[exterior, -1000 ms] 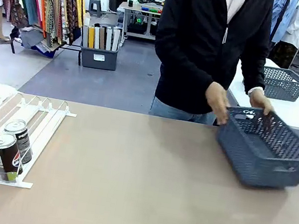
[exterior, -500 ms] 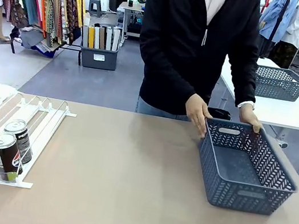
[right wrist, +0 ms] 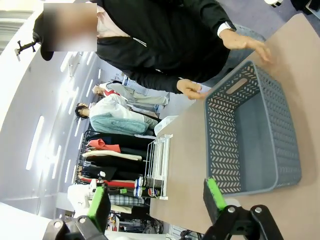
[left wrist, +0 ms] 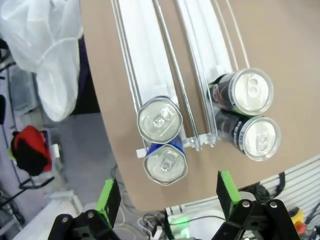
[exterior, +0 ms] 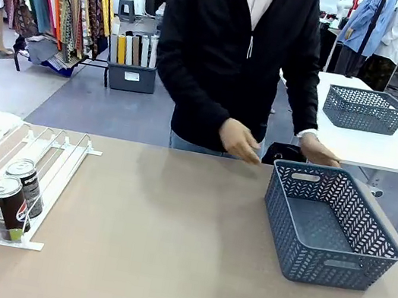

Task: Retrieve and store the cans from the dispenser.
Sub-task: Pick up one can from the Automatic Can Dispenser and place it in the middle of the table.

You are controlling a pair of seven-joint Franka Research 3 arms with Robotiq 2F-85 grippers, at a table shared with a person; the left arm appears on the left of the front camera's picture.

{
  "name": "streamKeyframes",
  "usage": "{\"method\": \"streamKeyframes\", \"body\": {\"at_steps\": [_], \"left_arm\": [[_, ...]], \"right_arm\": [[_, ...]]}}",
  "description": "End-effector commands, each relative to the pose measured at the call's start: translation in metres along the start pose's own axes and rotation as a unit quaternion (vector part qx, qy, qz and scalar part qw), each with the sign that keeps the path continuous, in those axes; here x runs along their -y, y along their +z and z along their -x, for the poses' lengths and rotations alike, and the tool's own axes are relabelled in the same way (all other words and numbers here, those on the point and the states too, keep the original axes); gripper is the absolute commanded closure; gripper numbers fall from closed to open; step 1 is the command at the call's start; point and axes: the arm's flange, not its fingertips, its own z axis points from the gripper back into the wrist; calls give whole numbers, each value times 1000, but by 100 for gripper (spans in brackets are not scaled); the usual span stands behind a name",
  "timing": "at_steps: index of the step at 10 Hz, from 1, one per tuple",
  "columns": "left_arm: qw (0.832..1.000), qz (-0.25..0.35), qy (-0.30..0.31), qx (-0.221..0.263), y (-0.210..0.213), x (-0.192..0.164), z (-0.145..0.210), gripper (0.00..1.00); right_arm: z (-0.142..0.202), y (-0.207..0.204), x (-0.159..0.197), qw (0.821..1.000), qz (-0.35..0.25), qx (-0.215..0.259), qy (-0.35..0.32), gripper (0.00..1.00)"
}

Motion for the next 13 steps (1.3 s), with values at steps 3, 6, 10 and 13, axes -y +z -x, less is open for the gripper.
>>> {"method": "streamKeyframes", "body": {"at_steps": [3,6,10,13], "left_arm": [[997,47,23,-65,-25,-11,1,0],[993,67,29,-96,-45,-9,-1,0],[990,33,71,-120,-74,-11,-12,0],[988,21,88,-129,-89,-14,-17,0]], "right_arm": [[-3,-2,-2,1000,-13,8,9,0],[-3,-2,-2,1000,-13,8,9,0],[-3,-2,-2,1000,-13,8,9,0],[-3,-2,-2,1000,-13,8,9,0]]}}
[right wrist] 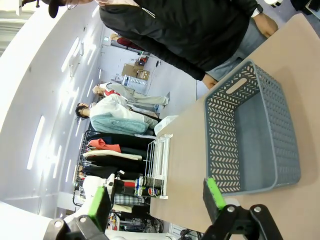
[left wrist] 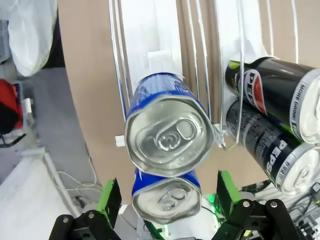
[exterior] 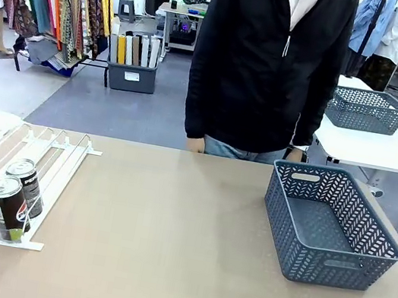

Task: Retrieve and store the cans from the dispenser.
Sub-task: Pick up one can from the Automatic Can Dispenser and place it in the middle of the table.

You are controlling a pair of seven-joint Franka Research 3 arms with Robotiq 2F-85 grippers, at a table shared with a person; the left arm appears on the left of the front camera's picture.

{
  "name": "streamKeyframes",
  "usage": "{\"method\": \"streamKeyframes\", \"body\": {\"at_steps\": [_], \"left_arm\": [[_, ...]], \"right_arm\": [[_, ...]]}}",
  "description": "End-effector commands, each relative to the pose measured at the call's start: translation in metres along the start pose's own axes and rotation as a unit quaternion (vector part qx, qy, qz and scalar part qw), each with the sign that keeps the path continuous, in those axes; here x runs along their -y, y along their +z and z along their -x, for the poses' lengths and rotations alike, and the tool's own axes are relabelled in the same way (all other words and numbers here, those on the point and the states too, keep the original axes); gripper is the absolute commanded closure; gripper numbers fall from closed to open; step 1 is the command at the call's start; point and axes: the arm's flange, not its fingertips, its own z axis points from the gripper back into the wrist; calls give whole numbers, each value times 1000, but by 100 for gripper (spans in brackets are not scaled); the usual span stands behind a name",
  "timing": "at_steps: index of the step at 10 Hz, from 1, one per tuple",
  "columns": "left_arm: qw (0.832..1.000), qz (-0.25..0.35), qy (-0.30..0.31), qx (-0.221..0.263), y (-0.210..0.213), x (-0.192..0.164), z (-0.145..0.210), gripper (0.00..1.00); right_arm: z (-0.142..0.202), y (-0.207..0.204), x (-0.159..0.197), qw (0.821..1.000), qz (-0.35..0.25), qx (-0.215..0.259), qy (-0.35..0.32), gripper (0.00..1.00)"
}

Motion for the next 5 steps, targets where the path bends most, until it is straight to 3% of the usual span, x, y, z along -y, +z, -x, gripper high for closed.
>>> {"method": "streamKeyframes", "body": {"at_steps": [1,4,5], "left_arm": [[1000,-13,8,-6,-2,0,-6,0],[1000,-17,9,-4,-2,-1,-6,0],[1000,-19,10,0,-3,-1,-6,10]], "right_arm": [[-3,-2,-2,1000,-13,9,9,0],[-3,-2,-2,1000,-13,9,9,0],[-3,-2,-2,1000,-13,9,9,0]]}}
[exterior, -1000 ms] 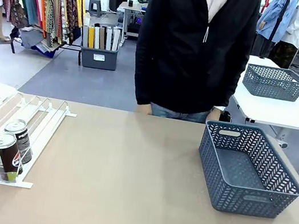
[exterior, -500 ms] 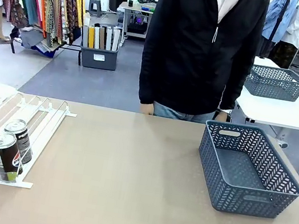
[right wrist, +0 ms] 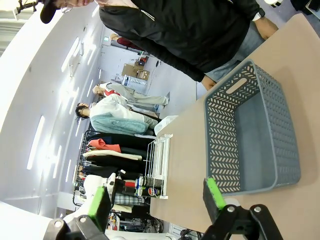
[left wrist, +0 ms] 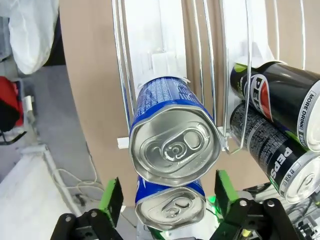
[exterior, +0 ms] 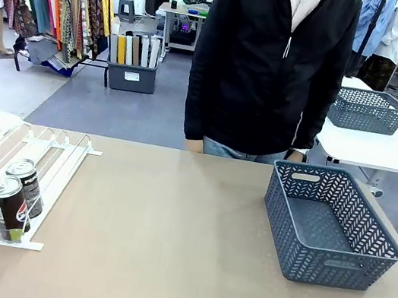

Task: Retrieve and store the cans from the dispenser.
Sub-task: Pick up one can from the Automatic Can Dispenser and place it in the middle of the table.

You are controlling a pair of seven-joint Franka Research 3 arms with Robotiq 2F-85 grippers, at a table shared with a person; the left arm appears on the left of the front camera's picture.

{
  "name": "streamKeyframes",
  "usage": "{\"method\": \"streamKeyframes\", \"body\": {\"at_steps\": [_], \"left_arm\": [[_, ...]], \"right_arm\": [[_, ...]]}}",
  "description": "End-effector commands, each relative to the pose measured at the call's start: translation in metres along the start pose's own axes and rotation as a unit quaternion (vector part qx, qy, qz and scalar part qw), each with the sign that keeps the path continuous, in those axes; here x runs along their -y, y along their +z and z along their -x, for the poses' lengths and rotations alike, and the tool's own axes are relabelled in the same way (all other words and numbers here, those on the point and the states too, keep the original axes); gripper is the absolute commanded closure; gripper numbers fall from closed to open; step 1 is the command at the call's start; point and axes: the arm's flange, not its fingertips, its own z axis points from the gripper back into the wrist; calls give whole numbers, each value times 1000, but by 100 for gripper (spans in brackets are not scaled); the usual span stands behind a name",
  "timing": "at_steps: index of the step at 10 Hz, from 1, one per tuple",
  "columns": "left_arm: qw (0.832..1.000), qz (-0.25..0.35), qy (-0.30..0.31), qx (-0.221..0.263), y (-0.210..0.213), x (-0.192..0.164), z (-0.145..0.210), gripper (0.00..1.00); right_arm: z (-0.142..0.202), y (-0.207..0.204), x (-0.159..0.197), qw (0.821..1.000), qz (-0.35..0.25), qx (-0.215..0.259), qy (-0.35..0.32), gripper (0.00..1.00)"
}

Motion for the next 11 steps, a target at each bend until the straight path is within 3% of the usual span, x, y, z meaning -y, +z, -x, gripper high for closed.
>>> {"method": "streamKeyframes", "body": {"at_steps": [1,2,8,11], "left_arm": [[1000,-18,6,4,1,0,-1,69],[1000,-19,4,3,0,0,-1,100],[1000,-16,-1,7,3,1,1,100],[998,-24,-28,43,54,6,17,100]], "right_arm": [[-3,-2,-2,1000,-13,9,9,0],[-3,-2,-2,1000,-13,9,9,0],[-3,-2,-2,1000,-13,9,9,0],[-3,-2,-2,1000,-13,9,9,0]]}}
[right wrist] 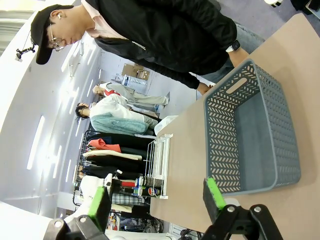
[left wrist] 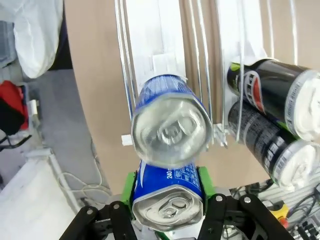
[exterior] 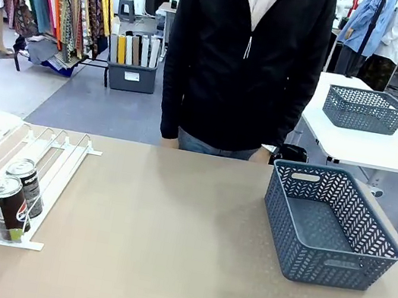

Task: Retrieve and store the cans from the dispenser.
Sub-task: Pick up one can from the Automatic Can Dispenser and place it in the middle of the table.

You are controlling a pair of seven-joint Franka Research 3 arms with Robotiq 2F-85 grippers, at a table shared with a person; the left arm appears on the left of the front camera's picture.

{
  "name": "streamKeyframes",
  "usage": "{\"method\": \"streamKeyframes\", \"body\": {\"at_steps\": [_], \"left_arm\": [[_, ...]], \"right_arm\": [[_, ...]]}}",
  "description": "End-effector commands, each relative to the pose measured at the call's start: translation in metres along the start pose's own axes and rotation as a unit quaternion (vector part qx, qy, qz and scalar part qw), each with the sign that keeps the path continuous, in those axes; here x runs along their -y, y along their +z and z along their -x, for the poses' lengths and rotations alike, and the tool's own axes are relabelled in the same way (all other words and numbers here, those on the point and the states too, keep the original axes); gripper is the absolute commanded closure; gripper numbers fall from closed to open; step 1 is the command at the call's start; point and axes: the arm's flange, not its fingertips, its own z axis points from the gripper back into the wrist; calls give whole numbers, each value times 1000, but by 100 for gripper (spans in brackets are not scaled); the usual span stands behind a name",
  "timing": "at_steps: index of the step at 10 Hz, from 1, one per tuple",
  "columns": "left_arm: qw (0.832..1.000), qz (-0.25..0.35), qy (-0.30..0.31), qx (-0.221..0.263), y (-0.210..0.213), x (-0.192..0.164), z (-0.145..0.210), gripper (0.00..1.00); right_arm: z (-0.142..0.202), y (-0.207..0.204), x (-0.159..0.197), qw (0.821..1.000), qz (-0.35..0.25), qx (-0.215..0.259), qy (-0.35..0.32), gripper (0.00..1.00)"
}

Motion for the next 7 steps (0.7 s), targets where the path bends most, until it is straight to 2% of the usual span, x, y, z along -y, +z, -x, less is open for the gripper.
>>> {"method": "streamKeyframes", "body": {"at_steps": [1,4,6,7], "left_arm": [[998,-24,-44,42,65,3,18,100],[985,-68,-138,73,171,4,47,100],[984,-87,-110,114,209,2,55,100],[984,-69,-115,118,212,-1,55,100]], "right_arm": [[-3,-1,-2,1000,-13,9,9,0],[-3,-1,-2,1000,-13,9,9,0],[-3,-1,-2,1000,-13,9,9,0],[-3,-1,-2,1000,-13,9,9,0]]}}
